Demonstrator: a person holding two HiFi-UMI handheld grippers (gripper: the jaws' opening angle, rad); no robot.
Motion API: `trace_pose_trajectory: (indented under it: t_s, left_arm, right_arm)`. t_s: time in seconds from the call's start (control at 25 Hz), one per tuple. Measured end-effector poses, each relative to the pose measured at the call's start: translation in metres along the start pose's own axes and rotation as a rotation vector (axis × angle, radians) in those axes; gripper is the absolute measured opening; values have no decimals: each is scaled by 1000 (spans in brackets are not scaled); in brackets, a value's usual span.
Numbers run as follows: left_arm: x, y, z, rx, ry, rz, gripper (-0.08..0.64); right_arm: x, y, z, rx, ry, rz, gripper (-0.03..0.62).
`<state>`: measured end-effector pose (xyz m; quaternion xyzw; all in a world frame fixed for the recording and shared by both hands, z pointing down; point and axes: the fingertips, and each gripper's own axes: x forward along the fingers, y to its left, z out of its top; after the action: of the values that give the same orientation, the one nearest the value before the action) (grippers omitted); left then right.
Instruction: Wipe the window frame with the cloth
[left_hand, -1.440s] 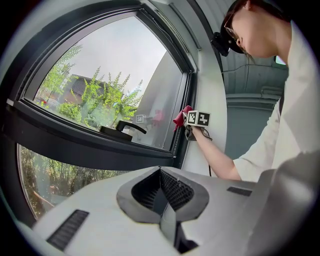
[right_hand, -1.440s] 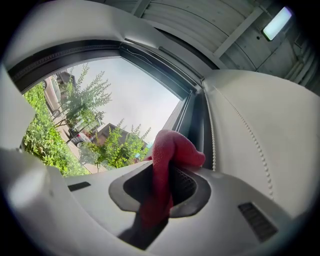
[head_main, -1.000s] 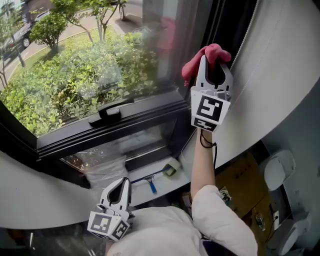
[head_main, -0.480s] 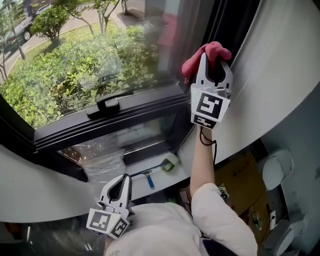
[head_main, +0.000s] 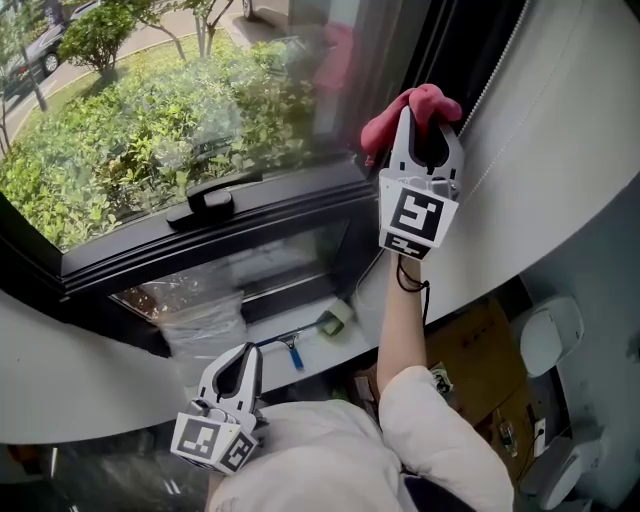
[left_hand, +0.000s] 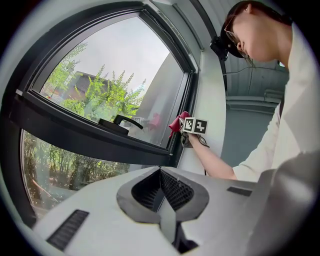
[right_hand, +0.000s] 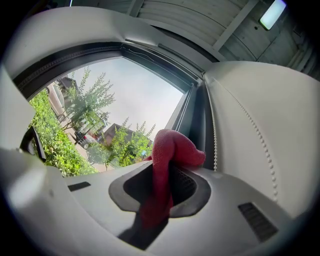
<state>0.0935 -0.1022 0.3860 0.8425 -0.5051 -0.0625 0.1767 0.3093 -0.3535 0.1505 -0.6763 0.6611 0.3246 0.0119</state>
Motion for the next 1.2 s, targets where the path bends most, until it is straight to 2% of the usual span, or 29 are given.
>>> trace_pose_trajectory:
  t_s: [0.32,1.2]
  left_arm:
    - [2,0,-2,-2,-1,12,11]
    - [17,-2,-1,23,18,8,11]
  right_arm:
    - [-6,3,-9,31,-12,20,84]
    - [-20,18,-35,-1,5,21,84]
